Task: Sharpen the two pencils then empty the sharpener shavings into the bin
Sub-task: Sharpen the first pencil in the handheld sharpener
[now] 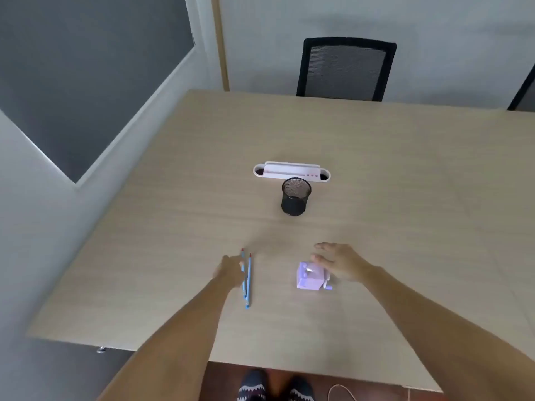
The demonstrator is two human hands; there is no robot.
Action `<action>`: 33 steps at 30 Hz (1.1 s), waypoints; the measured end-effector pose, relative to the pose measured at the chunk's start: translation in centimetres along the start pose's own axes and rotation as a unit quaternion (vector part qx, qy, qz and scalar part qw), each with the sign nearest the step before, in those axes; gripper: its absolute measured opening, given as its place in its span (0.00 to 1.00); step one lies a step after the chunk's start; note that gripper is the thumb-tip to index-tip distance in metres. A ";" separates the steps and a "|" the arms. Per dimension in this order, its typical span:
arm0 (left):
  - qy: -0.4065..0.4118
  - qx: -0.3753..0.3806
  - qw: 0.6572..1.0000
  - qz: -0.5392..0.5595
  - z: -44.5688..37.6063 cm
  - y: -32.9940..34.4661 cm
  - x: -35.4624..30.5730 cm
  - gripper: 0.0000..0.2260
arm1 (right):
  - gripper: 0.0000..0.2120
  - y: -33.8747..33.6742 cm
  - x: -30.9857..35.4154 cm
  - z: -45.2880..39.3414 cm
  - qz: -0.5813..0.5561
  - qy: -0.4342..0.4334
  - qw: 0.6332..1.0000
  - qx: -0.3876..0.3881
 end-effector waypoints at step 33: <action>0.224 -0.093 0.970 0.019 4.1 2.5 -5.8 0.09 | 0.08 3.1 -0.6 -0.4 -0.130 0.053 0.990 -0.021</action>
Point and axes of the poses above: each hand's wrist, its own z-axis away from the middle knuckle, its own y-axis out of the palm, x = y × z, the point moved 9 cm from there along -z, towards the middle knuckle, and after that the axes turned 2 degrees about -y, right-handed, at the moved point
